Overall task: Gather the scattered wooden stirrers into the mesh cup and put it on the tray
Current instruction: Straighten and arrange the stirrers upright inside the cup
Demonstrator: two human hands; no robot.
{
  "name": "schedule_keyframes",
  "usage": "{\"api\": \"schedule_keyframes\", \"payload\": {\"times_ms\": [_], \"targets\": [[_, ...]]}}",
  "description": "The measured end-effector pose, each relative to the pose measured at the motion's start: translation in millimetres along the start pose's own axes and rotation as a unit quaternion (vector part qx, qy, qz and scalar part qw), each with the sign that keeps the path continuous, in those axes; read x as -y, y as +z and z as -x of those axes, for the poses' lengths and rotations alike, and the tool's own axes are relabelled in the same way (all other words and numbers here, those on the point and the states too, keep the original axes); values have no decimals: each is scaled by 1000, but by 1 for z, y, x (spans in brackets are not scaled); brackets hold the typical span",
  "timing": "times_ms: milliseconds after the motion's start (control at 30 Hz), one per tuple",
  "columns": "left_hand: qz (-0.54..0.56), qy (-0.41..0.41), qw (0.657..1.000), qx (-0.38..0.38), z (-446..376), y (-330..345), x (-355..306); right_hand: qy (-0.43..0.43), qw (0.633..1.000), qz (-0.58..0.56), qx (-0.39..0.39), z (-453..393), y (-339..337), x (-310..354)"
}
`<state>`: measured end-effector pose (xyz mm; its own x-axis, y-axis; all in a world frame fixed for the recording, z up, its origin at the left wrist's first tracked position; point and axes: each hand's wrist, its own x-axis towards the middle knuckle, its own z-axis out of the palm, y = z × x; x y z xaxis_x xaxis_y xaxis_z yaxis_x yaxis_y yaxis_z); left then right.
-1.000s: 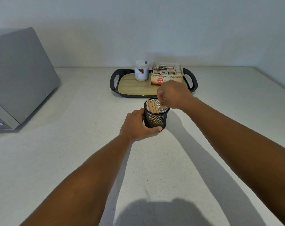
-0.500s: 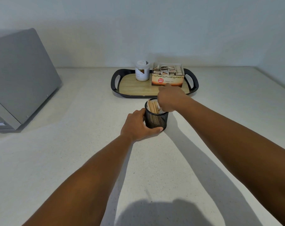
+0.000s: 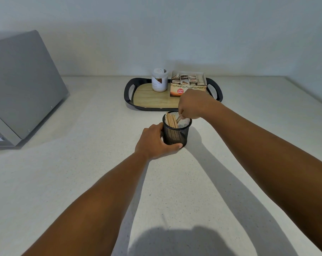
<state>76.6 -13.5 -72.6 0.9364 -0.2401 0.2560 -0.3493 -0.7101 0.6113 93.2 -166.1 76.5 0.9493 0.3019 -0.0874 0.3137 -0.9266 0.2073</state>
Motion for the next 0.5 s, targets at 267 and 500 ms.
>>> {"api": "schedule_keyframes", "payload": {"times_ms": [267,500], "targets": [[2,11,1000,-1,0,-1,0,3,999,42,-13,4,-16,-2],[0,5,1000,-2,-1,0,0,3,997,71,3,5,-21,4]]}}
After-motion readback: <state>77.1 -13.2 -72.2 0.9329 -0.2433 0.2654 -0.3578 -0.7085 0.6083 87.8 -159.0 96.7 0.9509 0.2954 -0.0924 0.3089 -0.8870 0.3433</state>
